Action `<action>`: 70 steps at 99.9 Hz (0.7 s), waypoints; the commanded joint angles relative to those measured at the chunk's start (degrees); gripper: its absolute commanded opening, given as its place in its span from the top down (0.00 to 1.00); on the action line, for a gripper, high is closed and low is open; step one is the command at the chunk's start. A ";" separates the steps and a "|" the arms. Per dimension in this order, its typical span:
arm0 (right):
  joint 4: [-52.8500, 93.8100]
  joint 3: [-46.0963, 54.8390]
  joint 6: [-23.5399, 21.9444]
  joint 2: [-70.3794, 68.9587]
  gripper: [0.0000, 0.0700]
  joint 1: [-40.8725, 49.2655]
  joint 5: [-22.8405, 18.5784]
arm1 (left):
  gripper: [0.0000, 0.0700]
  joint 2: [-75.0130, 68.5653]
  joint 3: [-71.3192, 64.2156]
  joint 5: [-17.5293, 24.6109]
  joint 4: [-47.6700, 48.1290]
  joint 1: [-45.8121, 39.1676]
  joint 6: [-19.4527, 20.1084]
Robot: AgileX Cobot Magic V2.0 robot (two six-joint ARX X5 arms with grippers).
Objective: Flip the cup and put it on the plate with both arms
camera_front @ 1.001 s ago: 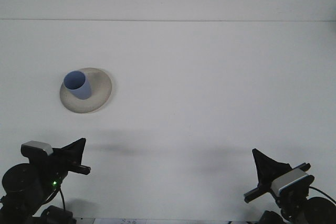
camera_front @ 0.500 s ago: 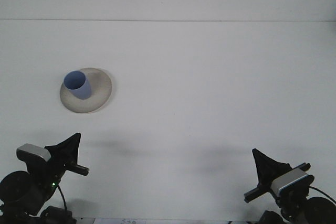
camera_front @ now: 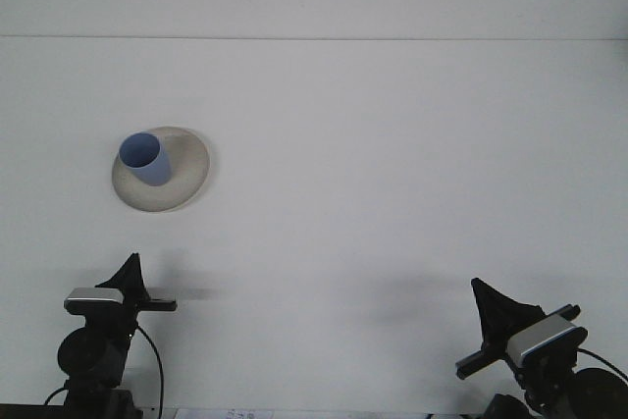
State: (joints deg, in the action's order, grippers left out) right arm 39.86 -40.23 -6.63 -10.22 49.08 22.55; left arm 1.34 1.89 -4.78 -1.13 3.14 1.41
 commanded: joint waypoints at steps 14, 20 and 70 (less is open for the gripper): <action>-0.66 -0.26 0.26 0.02 0.99 0.57 -0.02 | 0.98 -1.18 -1.09 -1.22 0.85 -0.57 -2.40; -0.66 -0.26 0.26 0.02 0.99 0.57 -0.02 | 0.98 -1.18 -1.09 -1.22 0.81 -0.57 -2.54; -0.66 -0.26 0.26 0.02 0.99 0.57 -0.02 | 0.98 -1.18 -1.09 -1.22 0.85 -0.57 -2.54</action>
State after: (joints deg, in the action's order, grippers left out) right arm 39.83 -40.23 -6.63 -10.22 49.08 22.55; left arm 0.30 1.91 -5.89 0.40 2.63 -0.80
